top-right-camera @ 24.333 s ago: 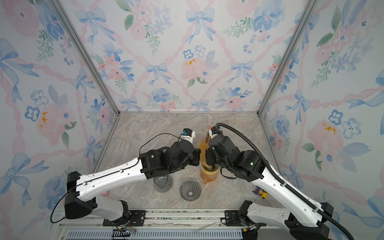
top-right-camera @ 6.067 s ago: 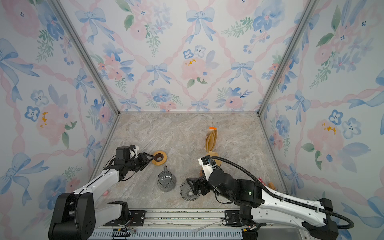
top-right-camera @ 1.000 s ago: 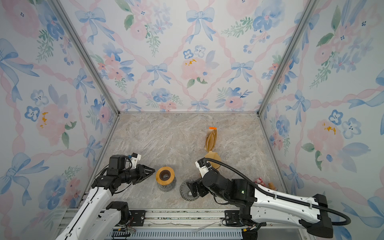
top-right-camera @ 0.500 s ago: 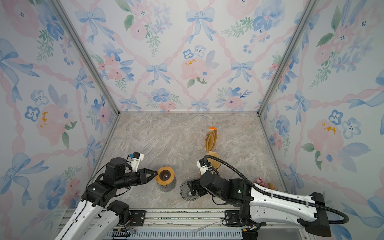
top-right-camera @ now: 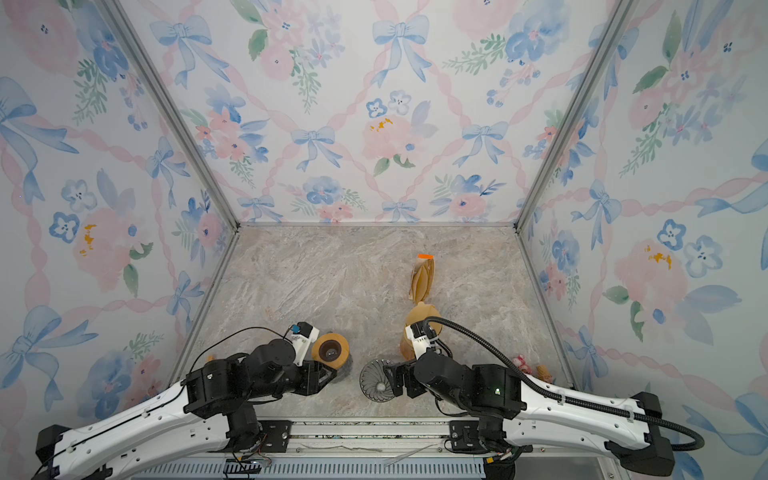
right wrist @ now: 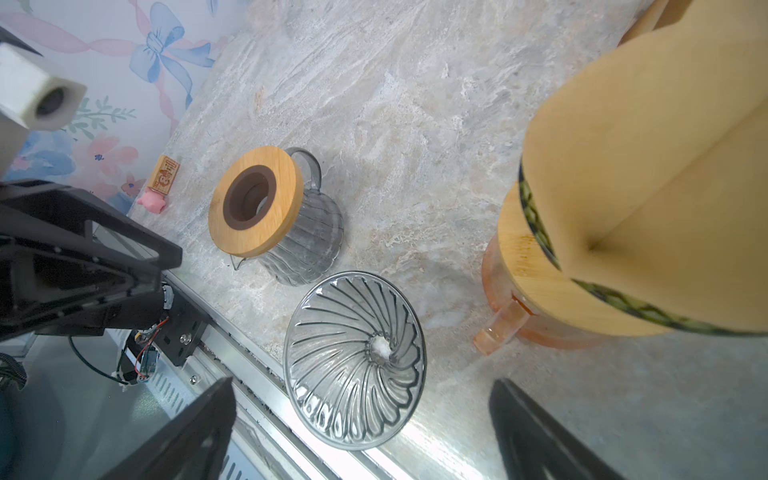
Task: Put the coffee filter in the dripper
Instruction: 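Release the ring and move the left gripper to the clear ribbed glass dripper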
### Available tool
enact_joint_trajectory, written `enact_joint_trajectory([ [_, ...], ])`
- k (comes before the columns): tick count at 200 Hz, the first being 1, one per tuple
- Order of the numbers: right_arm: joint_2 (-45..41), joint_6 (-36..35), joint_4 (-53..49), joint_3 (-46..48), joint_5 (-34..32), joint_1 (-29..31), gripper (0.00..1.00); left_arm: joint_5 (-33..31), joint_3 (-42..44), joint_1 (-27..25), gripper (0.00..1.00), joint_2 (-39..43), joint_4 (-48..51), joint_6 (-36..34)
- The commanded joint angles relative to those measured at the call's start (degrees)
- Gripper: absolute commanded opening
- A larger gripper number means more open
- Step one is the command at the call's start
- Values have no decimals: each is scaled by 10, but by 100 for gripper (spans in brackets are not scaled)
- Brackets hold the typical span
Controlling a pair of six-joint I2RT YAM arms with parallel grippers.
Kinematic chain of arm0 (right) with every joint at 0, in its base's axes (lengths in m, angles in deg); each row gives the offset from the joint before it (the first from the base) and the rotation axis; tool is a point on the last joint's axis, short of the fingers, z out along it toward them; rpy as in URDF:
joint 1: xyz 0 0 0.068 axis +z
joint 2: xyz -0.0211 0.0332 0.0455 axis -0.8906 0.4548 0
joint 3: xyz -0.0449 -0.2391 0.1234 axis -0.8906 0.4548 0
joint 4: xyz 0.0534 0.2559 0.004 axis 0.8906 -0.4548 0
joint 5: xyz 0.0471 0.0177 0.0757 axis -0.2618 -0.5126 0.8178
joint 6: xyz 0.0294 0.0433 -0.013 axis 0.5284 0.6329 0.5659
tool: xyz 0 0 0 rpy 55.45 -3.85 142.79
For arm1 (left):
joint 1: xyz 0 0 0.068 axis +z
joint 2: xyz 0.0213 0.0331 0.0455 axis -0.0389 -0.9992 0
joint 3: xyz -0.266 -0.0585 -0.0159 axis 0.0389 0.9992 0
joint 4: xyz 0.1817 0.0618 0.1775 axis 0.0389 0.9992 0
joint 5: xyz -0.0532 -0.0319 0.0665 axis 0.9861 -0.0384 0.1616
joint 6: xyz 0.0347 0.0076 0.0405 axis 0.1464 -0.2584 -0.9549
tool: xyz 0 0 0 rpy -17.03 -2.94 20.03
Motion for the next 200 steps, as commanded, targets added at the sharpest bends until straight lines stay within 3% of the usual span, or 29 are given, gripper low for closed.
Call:
enact_joint_trajectory([
  [1, -3, 5, -22, 6, -14, 10, 98, -109, -17, -54, 45, -39, -5, 65],
  [50, 11, 6, -43, -9, -22, 13, 99, -147, -10, -123, 50, -108, -53, 121],
  [128, -10, 14, -60, -16, -47, 12, 99, -110, 26, -128, 50, -150, -159, 166],
  [200, -17, -22, -25, -11, -79, 11, 99, -97, 47, -116, 45, -177, -167, 178],
])
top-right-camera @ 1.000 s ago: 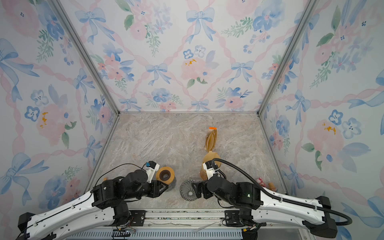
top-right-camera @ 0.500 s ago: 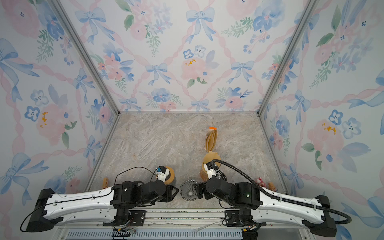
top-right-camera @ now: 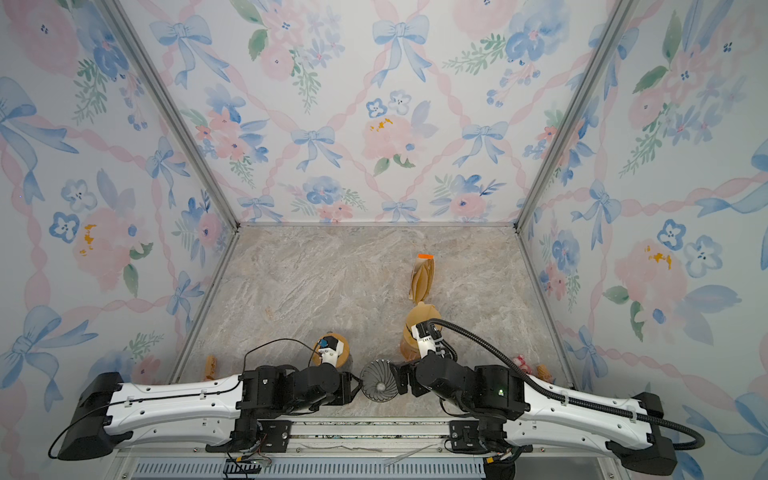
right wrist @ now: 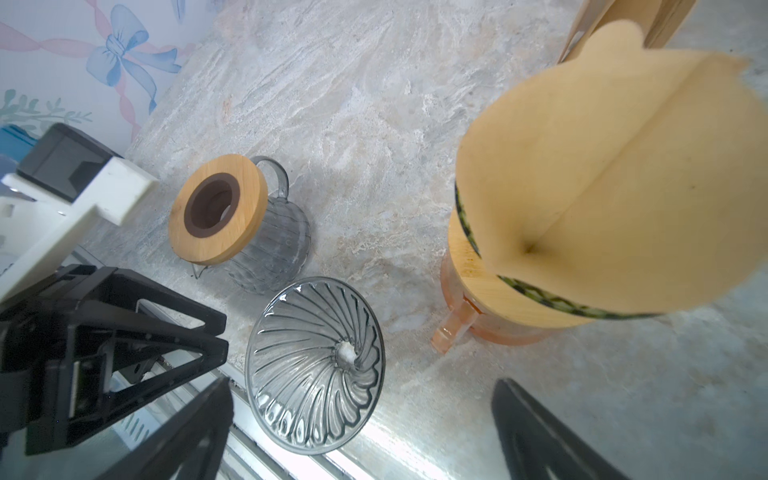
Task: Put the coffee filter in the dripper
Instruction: 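Release the ring and move the left gripper to the clear ribbed glass dripper, then grasp the glass dripper's stem with the left gripper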
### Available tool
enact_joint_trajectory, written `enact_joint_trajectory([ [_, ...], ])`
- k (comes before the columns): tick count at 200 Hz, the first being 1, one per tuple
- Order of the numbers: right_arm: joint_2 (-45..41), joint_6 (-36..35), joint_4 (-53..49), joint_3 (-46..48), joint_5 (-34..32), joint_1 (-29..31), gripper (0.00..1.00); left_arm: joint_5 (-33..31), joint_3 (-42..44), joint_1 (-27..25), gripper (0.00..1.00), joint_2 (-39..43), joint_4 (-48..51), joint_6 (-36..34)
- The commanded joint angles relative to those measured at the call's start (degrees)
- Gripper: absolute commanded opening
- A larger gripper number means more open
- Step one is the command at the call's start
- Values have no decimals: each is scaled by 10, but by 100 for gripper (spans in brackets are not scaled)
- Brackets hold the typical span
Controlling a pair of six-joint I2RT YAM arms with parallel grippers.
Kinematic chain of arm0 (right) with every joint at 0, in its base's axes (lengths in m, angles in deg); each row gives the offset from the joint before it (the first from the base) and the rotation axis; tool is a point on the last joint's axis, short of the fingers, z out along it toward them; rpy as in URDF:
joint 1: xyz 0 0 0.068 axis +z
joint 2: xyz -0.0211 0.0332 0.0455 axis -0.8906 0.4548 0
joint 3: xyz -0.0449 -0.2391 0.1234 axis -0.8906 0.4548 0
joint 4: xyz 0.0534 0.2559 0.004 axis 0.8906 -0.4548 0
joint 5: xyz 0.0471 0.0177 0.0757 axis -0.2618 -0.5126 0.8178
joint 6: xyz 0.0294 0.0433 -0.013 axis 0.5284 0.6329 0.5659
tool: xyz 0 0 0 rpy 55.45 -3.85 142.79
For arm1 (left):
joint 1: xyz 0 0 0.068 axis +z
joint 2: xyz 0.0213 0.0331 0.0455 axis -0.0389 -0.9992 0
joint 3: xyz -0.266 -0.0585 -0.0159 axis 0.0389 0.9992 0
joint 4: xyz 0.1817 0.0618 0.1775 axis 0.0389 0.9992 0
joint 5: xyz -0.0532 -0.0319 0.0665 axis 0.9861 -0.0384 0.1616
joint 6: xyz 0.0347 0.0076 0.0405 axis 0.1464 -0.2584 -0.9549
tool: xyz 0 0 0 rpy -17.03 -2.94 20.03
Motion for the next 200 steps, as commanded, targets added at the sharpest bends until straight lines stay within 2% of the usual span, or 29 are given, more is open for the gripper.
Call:
enact_joint_trajectory([
  [1, -8, -13, 7, -10, -25, 6, 99, 13, 12, 8, 45, -11, -12, 12],
  [27, -13, 6, -20, -20, -25, 4, 99, 29, 25, 14, 47, -21, -36, 28],
  [57, -33, -4, 15, 12, -15, 4, 99, 48, 52, 20, 51, -21, -120, 16],
  [74, -27, -13, 17, 9, -7, -10, 99, 73, 54, 37, 51, -31, -119, 23],
  [120, -6, -35, 16, -16, 15, -15, 99, 58, 37, 45, 50, -28, -105, 20],
  [165, 0, -21, 2, -28, 11, -14, 99, 76, 38, 54, 48, -30, -105, 20],
  [200, -19, -15, 3, -22, 18, -11, 98, 86, 18, 54, 46, -62, -105, 5],
])
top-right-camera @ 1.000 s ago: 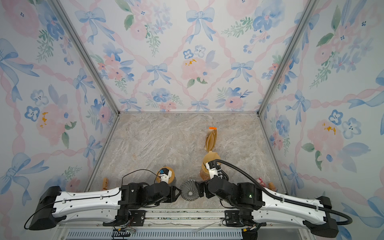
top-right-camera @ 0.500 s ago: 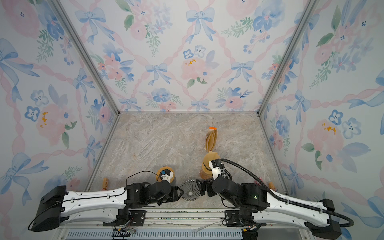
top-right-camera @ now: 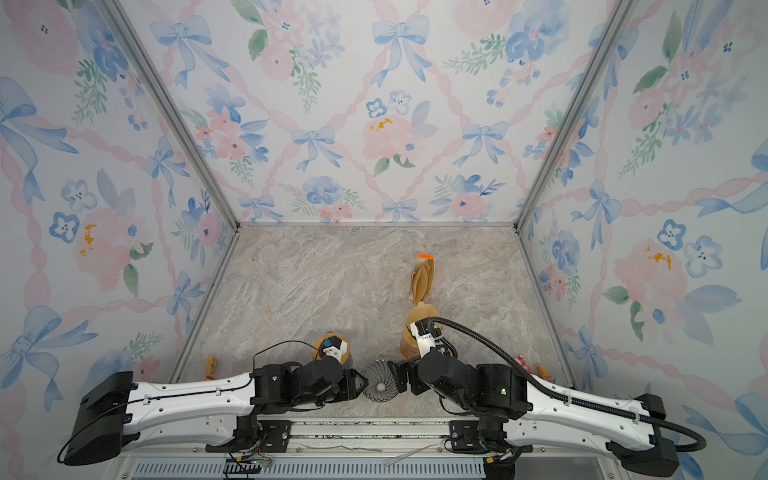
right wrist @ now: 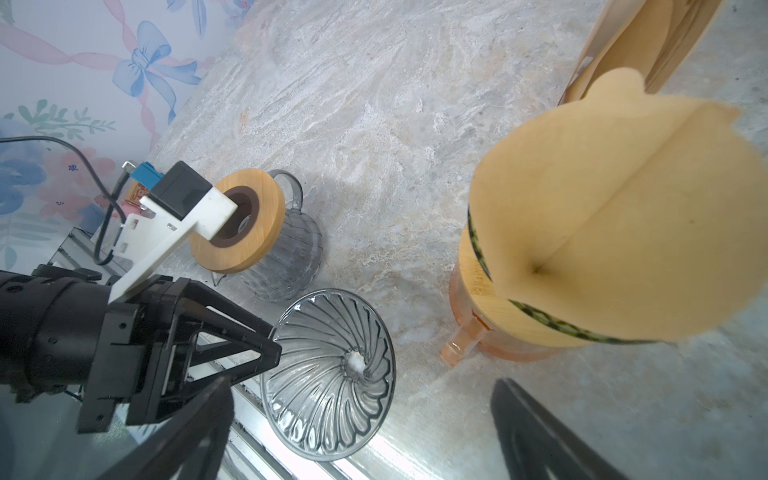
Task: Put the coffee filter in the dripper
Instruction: 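Grasp the glass dripper's stem with the left gripper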
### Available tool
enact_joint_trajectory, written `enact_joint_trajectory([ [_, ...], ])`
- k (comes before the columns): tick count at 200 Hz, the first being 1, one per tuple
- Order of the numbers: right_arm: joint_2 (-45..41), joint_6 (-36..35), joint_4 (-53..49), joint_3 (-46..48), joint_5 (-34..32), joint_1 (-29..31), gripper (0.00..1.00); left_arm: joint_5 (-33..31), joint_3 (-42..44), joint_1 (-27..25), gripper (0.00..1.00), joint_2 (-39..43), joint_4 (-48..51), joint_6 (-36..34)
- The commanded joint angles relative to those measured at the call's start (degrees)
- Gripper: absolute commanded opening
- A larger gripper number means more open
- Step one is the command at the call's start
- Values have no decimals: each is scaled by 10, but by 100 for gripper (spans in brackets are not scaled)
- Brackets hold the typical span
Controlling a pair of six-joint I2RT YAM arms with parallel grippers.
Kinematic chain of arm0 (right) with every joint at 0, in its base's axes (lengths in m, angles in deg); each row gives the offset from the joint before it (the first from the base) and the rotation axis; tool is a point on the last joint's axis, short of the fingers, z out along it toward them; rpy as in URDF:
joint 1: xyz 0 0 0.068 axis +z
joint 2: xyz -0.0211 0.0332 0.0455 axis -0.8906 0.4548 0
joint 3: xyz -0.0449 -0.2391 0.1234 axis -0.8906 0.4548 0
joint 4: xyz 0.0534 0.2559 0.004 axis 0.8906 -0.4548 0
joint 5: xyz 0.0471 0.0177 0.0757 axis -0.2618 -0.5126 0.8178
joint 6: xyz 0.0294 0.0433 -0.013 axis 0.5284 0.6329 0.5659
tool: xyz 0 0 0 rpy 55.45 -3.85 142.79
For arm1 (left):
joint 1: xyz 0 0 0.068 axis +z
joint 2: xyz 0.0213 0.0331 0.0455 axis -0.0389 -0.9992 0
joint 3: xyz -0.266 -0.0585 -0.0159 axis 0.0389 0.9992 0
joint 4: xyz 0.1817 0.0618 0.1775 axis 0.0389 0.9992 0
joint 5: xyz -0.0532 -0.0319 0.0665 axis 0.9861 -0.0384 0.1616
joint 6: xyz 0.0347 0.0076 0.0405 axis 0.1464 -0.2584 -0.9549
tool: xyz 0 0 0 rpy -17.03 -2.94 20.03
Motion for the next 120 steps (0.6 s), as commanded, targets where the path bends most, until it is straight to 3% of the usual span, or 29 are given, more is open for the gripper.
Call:
enact_joint_trajectory([
  [1, -15, 4, -7, -10, 8, -1, 99, 12, -22, 3, 46, -22, 0, -15],
  [120, -24, 25, -14, 8, 9, 7, 100, -26, -25, 1, 30, -41, 10, -5],
])
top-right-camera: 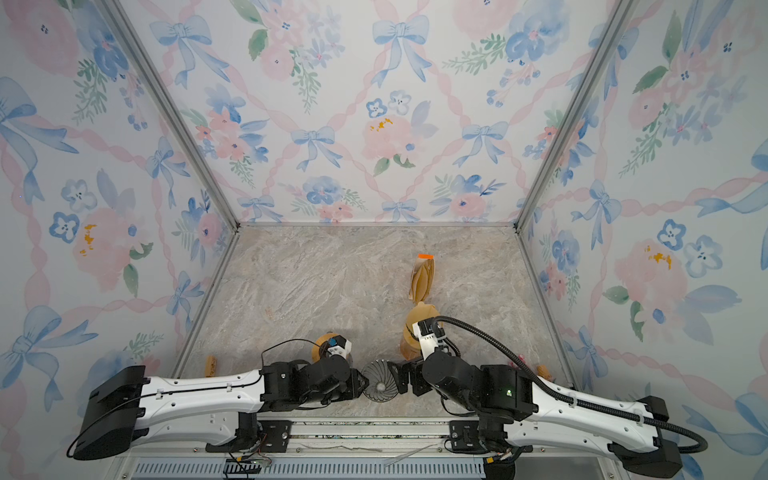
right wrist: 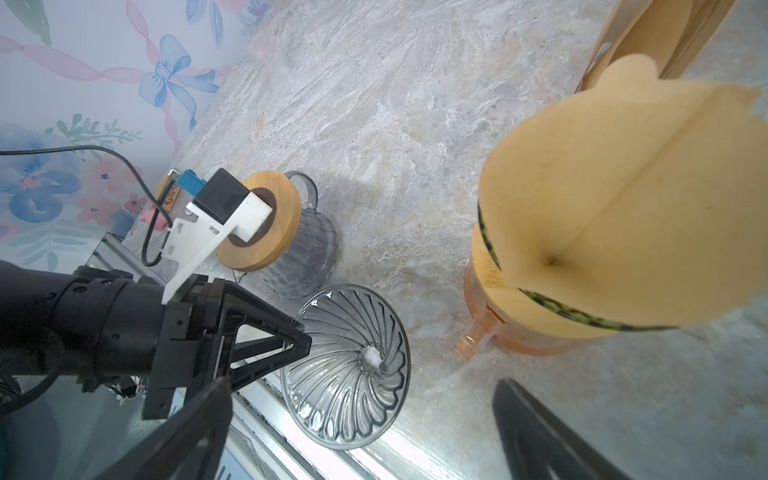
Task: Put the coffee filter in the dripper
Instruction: 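Grasp the glass dripper's stem with the left gripper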
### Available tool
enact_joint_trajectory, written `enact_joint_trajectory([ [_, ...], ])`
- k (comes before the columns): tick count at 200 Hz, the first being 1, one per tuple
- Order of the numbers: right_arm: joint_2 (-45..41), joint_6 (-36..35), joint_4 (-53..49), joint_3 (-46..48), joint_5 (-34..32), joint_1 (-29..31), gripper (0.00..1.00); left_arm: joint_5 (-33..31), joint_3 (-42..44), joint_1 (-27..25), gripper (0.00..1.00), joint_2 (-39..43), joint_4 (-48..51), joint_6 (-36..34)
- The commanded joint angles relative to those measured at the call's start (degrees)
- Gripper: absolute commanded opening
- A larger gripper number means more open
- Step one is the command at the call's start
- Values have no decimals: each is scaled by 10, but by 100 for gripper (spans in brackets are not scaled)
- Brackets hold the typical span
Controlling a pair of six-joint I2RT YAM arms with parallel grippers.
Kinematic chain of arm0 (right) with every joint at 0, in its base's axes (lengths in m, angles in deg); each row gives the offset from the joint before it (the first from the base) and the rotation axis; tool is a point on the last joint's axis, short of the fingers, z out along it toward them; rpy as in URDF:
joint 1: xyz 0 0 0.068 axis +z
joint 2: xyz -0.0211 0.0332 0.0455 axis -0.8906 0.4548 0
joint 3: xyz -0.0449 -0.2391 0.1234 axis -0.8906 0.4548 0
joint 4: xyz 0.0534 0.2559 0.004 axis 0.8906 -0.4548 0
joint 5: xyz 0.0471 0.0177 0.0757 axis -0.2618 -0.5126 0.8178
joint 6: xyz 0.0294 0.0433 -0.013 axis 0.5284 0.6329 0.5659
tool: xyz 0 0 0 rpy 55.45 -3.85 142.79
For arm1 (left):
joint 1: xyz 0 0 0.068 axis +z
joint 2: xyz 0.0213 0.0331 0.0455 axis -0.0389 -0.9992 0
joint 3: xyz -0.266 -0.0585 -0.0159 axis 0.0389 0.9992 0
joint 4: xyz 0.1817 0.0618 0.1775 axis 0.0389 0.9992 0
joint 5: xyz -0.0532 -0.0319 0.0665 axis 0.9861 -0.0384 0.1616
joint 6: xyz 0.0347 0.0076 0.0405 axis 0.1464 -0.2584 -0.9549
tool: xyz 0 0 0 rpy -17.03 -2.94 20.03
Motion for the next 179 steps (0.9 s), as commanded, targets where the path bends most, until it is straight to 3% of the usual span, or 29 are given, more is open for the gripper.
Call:
enact_joint_trajectory([
  [1, -9, 7, -14, 8, -8, 5, 100, -19, -9, 1, 30, -4, 9, 0],
  [179, -17, 14, -31, 12, -24, 4, 100, -23, -30, -5, 9, -13, 9, -37],
])
